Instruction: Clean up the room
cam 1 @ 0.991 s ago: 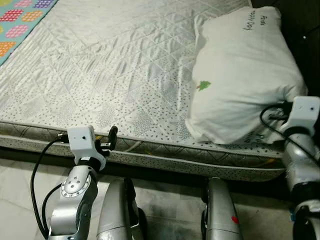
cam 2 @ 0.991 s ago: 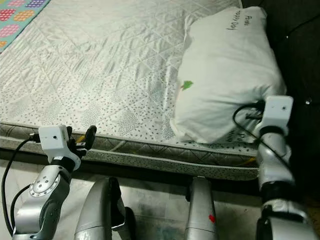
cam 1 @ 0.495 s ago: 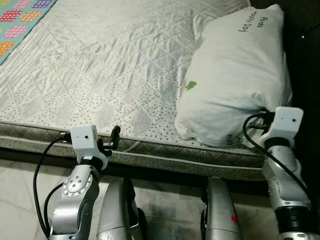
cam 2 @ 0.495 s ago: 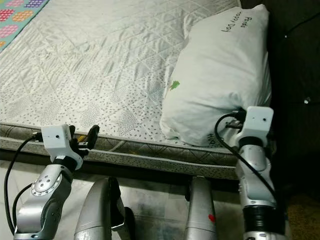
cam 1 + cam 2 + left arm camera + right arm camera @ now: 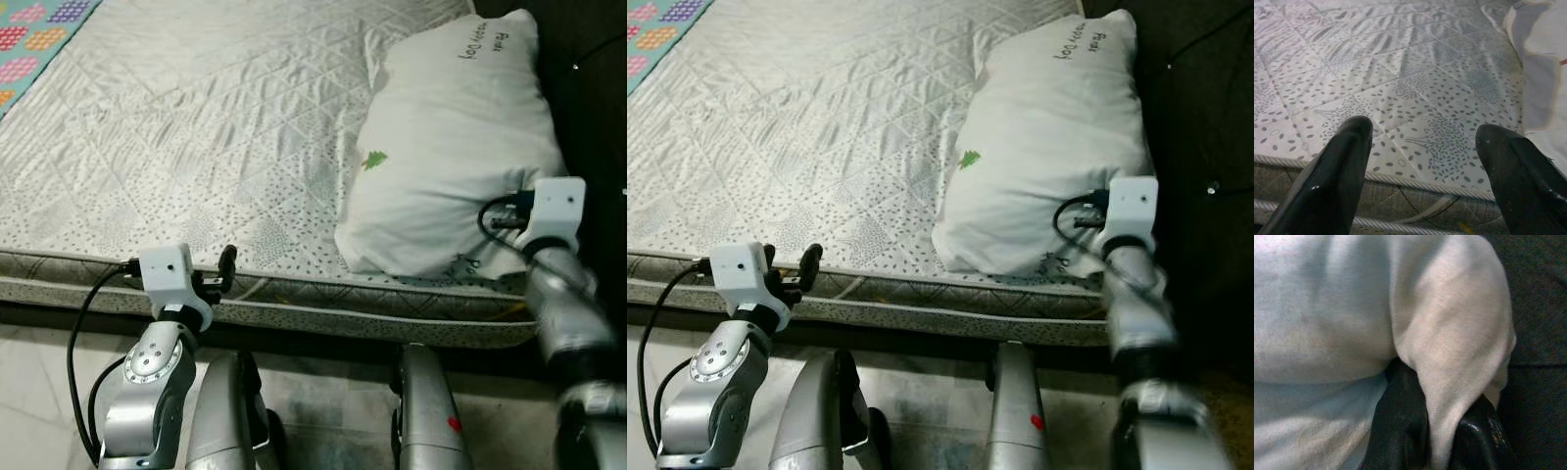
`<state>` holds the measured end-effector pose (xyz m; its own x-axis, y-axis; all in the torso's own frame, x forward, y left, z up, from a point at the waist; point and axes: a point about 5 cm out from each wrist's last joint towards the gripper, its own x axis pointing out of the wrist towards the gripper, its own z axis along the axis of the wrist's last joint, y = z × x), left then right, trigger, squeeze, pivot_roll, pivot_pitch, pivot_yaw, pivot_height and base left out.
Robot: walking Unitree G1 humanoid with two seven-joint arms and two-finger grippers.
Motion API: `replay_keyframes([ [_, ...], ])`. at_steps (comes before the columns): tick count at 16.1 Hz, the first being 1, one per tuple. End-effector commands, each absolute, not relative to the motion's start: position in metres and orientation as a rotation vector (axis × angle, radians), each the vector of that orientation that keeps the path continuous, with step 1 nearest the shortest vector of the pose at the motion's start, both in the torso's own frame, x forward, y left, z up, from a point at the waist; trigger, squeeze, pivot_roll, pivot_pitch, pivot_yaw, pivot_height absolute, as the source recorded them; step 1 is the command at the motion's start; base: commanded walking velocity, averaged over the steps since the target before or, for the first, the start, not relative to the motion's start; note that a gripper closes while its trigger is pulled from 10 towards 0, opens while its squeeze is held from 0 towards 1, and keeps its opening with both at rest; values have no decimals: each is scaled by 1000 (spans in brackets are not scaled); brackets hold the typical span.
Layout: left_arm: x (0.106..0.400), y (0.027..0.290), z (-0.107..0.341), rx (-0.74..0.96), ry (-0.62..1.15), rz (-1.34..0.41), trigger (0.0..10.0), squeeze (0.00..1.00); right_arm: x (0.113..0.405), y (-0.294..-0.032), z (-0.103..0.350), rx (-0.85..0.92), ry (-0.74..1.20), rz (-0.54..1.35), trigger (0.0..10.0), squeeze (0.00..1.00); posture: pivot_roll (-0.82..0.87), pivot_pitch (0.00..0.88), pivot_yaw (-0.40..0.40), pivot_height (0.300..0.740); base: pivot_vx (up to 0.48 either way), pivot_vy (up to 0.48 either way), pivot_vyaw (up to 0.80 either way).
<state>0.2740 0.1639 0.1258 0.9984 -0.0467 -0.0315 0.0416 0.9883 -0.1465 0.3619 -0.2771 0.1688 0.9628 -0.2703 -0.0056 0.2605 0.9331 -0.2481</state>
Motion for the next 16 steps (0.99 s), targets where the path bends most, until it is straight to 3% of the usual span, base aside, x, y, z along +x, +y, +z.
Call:
replay_keyframes([
  [1,270,172,122,-135,53,-6,10000,0,367,-296,205,-280,-54,-325,0,0,-60,194,82,556,0,0,0],
  [7,271,172,123,-133,50,-6,10000,0,369,-334,247,-320,-109,-436,0,0,-58,193,84,556,0,0,0],
  [12,270,169,122,-136,52,-12,10000,0,372,-329,241,-313,-102,-401,0,0,-59,195,84,556,0,0,0],
  [16,269,170,121,-135,57,-11,10000,0,363,-327,208,-276,-73,-404,0,0,-57,194,83,556,0,0,0],
])
